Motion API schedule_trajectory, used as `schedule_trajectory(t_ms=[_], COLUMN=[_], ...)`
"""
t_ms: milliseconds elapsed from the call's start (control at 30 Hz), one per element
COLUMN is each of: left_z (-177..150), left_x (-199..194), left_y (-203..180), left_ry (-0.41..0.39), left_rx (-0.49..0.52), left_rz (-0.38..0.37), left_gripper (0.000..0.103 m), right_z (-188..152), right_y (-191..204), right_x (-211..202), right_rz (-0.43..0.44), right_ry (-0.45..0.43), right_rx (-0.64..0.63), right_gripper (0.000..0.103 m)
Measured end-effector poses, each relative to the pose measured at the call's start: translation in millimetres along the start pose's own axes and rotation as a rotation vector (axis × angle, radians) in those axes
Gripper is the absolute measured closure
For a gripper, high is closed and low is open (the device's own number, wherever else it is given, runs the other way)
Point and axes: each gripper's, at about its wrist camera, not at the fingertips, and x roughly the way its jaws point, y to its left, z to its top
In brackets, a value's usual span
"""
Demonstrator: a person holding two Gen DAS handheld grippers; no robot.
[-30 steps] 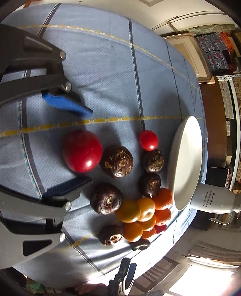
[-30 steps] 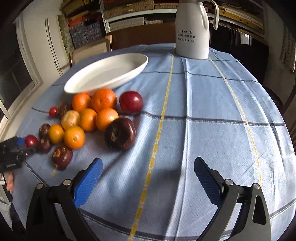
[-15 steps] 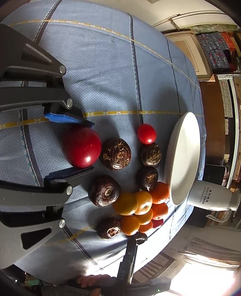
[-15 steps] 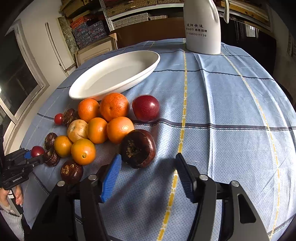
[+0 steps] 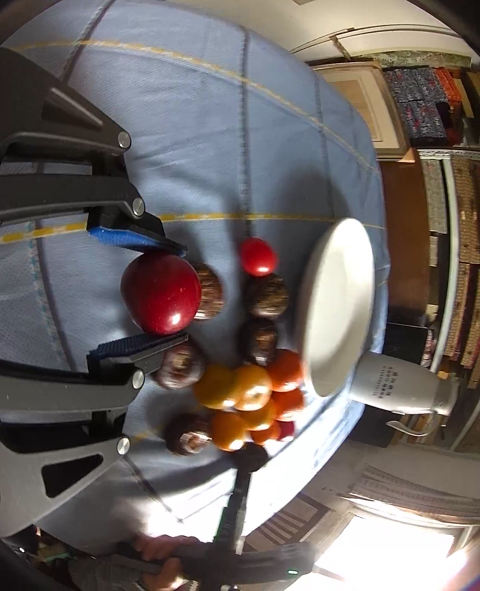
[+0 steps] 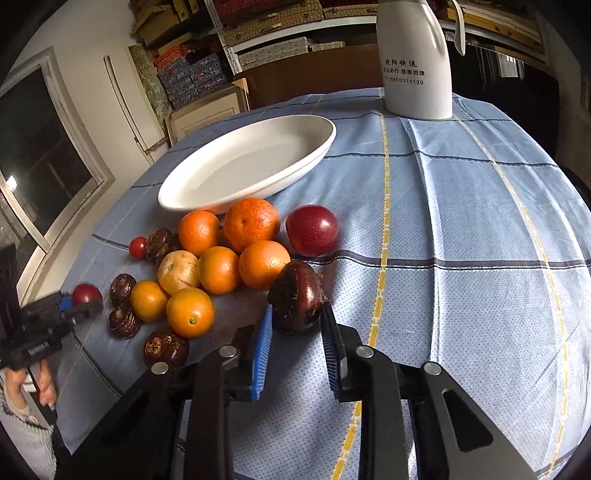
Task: Organize fruits
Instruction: 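Grasp the large red tomato with the left tool while the right tool grasps a dark water chestnut, then carry the tomato with the left tool onto the white plate while the right tool drops the water chestnut there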
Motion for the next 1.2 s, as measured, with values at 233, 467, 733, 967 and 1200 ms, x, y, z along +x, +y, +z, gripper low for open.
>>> schedule_trajectory(t_ms=[233,467,733,967,1200], left_z=[29,48,74,88,120], left_x=[-5,-4,10,20,40], left_y=[-6,-9,-18,-34,-37], left_ry=[-0.05,-0.071,-0.092,-0.088,-0.116], left_rx=[0.003,0.012,0.009,0.038,0.053], left_rz=[-0.022,-0.021,-0.052,-0.054,0.025], left_gripper=[0.064,0.064,0.064,0.064,0.064], right_z=[1,3,5,5,55], right_y=[-4,-4,-4,-15,-8], right_x=[0,-10,2,4,-15], right_rz=[0.027,0.039,0.025,0.081,0.119], right_ry=[-0.006,-0.053,-0.01,-0.013,-0.123], right_rx=[0.02,0.027,0.018,0.087,0.116], right_gripper=[0.077,0.078,0.074,0.079,0.08])
